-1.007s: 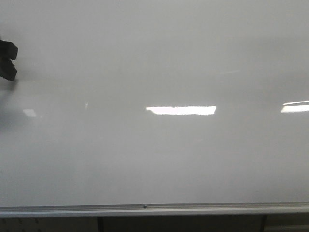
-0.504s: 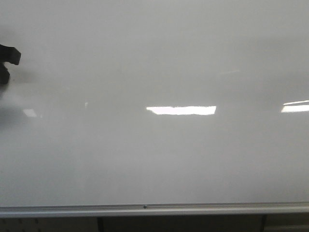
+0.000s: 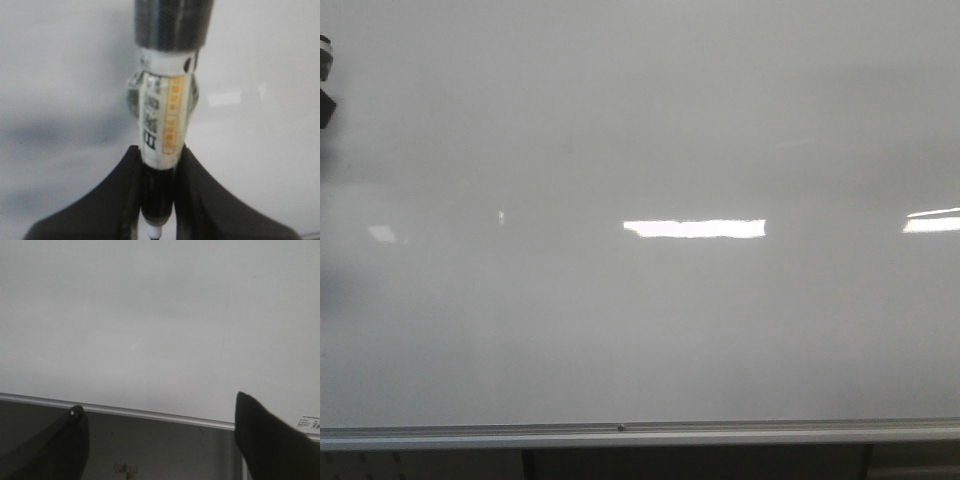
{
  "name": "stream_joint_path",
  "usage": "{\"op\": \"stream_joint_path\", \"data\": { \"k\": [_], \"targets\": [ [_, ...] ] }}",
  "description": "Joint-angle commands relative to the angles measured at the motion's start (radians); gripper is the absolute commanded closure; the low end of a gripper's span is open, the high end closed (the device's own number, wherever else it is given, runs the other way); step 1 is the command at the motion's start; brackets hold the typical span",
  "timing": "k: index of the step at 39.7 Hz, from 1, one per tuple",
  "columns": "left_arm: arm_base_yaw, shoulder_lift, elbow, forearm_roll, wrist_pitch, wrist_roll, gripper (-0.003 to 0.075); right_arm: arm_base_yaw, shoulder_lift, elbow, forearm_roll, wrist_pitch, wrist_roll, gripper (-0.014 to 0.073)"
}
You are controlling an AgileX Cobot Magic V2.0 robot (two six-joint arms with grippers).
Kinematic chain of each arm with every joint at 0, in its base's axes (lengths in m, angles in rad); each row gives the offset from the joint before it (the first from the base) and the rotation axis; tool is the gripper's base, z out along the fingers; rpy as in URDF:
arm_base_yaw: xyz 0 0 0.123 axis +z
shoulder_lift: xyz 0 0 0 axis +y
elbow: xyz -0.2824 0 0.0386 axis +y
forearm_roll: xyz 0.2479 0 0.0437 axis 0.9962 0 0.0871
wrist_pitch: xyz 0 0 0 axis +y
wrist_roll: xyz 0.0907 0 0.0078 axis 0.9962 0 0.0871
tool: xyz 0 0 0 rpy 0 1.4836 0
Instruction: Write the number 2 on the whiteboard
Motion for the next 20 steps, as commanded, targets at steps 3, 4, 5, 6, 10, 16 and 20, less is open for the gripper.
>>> {"op": "stream_joint_path", "data": {
  "k": [3,4,5,6,10,16,20],
  "targets": [
    [-0.054,-0.146,-0.048,-0.010,0.129,0.106,0.0677,0.036,0.054,-0.120,0.053,0.075,-0.089,-0.0020],
    [-0.065,-0.163,-0.058,-0.012,0.169,0.129,0.0677,0.045,0.065,-0.131,0.062,0.095,-0.104,-0.0020],
    [-0.076,-0.172,-0.067,-0.012,0.199,0.145,0.0677,0.054,0.071,-0.142,0.069,0.110,-0.119,-0.0020],
    [-0.092,-0.186,-0.077,-0.012,0.229,0.163,0.0677,0.067,0.082,-0.155,0.079,0.124,-0.139,-0.0020],
    [-0.153,-0.221,-0.135,-0.039,0.407,0.296,0.0677,0.120,0.117,-0.199,0.106,0.181,-0.202,-0.0020],
    [-0.229,-0.229,-0.210,-0.198,0.603,0.484,0.0677,0.220,0.165,-0.261,0.120,0.247,-0.281,-0.0020],
    [-0.274,-0.229,-0.234,-0.319,0.675,0.620,0.0677,0.290,0.190,-0.289,0.121,0.287,-0.353,-0.0020]
  ]
}}
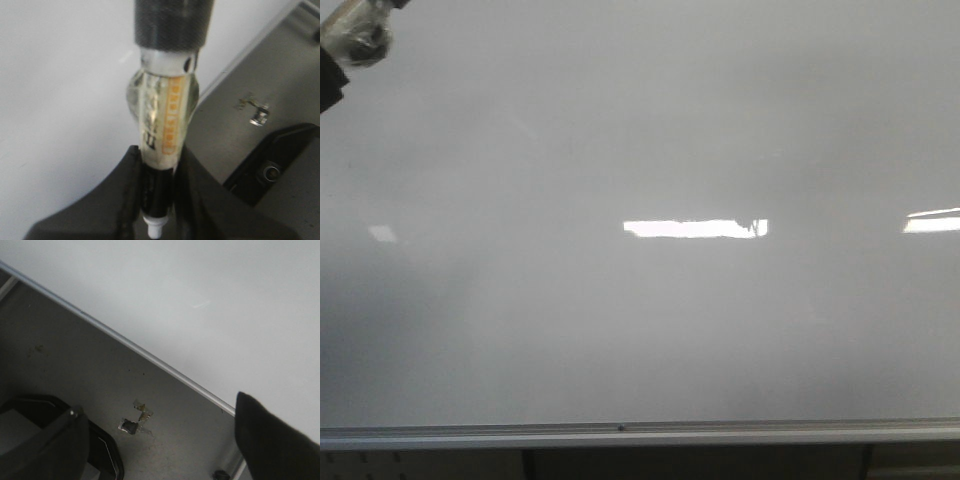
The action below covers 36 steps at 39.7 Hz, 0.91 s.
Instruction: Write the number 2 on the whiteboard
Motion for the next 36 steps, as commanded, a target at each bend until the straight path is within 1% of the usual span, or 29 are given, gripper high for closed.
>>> {"op": "stream_joint_path", "data": {
  "k": [1,4,12,18,21,29,36],
  "targets": [
    [-0.046,-0.028,-0.051,-0.140,0.039,0.133,0.0677,0.061,0.013,-0.058,0.018,0.000,-0.078,-0.0020],
    [-0.090,-0.028,-0.053,-0.171,0.048,0.179,0.0677,0.110,0.030,-0.077,0.024,0.020,-0.123,-0.0020],
    [-0.224,-0.004,-0.053,-0.171,0.040,0.200,0.0677,0.212,0.101,-0.159,0.116,0.052,-0.264,-0.0020],
    [-0.305,0.050,-0.072,-0.171,0.041,0.200,0.0677,0.276,0.172,-0.225,0.199,0.080,-0.384,-0.0020],
    [-0.340,0.079,-0.095,-0.162,0.039,0.202,0.0677,0.309,0.207,-0.251,0.223,0.082,-0.421,-0.0020],
    [-0.404,0.140,-0.178,-0.137,0.039,0.202,0.0677,0.372,0.295,-0.300,0.225,0.046,-0.458,-0.0020],
    [-0.412,0.164,-0.211,-0.121,0.044,0.202,0.0677,0.386,0.329,-0.330,0.238,0.014,-0.461,-0.0017]
  ]
}}
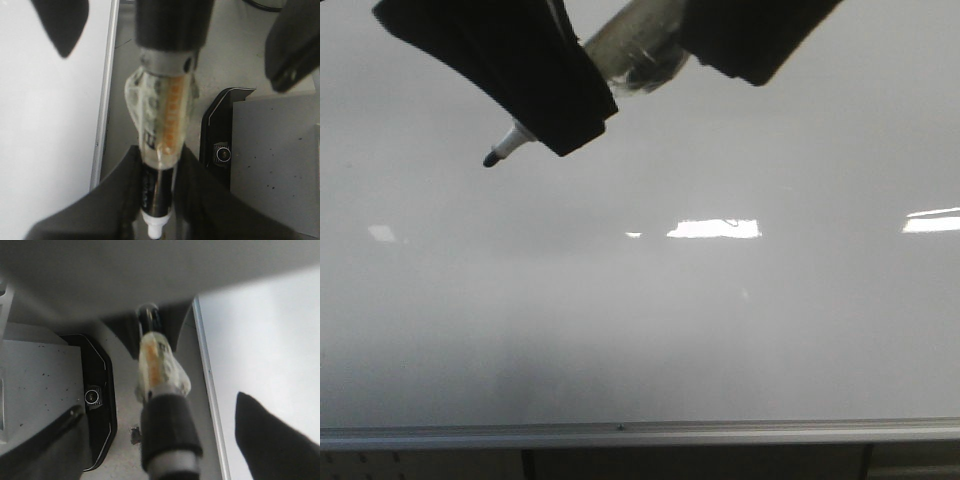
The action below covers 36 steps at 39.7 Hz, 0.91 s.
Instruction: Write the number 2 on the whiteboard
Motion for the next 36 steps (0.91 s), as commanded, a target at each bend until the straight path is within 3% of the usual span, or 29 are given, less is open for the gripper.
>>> {"op": "stream_joint_path", "data": {
  "k": [1,7,18,29,34,36],
  "targets": [
    [-0.009,-0.022,-0.041,-0.013,-0.025,-0.002,0.0677,0.004,-0.017,-0.043,0.039,-0.054,-0.014,-0.0017],
    [-0.009,-0.022,-0.041,-0.013,-0.025,0.001,0.0677,0.004,-0.017,-0.049,0.054,-0.051,-0.014,0.0005],
    [-0.009,-0.022,-0.041,-0.013,-0.025,0.001,0.0677,0.004,-0.017,-0.049,0.054,-0.043,-0.015,0.0303],
    [-0.009,-0.022,-0.041,-0.013,-0.025,0.001,0.0668,0.004,-0.017,-0.049,0.056,-0.039,-0.015,0.0531],
    [-0.009,-0.022,-0.041,-0.013,-0.025,0.001,0.0550,0.004,-0.017,-0.049,0.056,-0.035,-0.015,0.0538],
    [-0.007,-0.022,-0.041,-0.013,-0.025,0.001,0.0438,0.004,-0.017,-0.049,0.056,-0.032,-0.015,0.0538]
  ]
}}
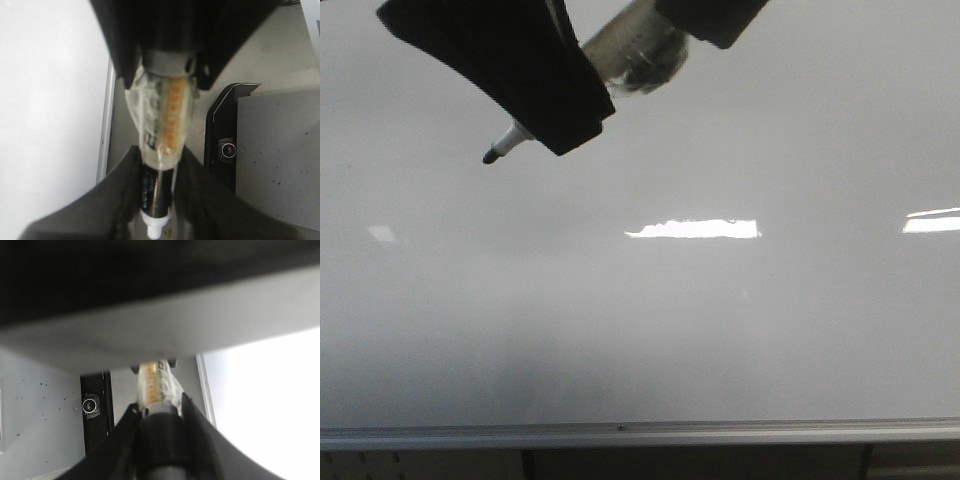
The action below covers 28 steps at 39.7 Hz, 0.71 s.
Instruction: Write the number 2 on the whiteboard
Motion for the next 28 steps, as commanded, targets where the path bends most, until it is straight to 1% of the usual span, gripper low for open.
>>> {"op": "stream_joint_path", "data": {
  "k": [1,2,4,7,13,17,22,26,28],
  "targets": [
    [-0.005,-0.028,-0.035,-0.029,-0.027,-0.007,0.0393,0.004,-0.026,-0.034,0.037,-0.022,-0.007,0.0538],
    [-0.003,-0.030,-0.035,-0.027,-0.027,-0.007,0.0335,0.003,-0.026,-0.034,0.037,-0.022,-0.007,0.0538],
    [0.010,-0.035,-0.035,-0.025,-0.025,-0.013,0.0255,0.002,-0.028,-0.034,0.036,-0.016,-0.007,0.0538],
    [0.036,-0.052,-0.035,-0.024,-0.019,-0.040,0.0196,-0.003,-0.033,-0.034,0.020,-0.007,-0.003,0.0538],
    [0.116,-0.109,-0.035,-0.024,0.008,-0.096,0.0194,-0.045,-0.063,-0.034,-0.057,0.020,0.070,0.0538],
    [0.183,-0.164,-0.032,-0.024,0.018,-0.149,0.0194,-0.089,-0.095,-0.034,-0.138,0.036,0.164,0.0536],
    [0.250,-0.243,0.003,-0.024,0.018,-0.199,0.0194,-0.155,-0.155,-0.025,-0.202,0.036,0.297,0.0536],
    [0.289,-0.307,0.048,-0.023,0.014,-0.220,0.0194,-0.220,-0.218,0.014,-0.209,-0.007,0.399,0.0536],
    [0.307,-0.341,0.073,-0.023,0.010,-0.229,0.0195,-0.259,-0.258,0.051,-0.209,-0.056,0.443,0.0536]
  ]
}}
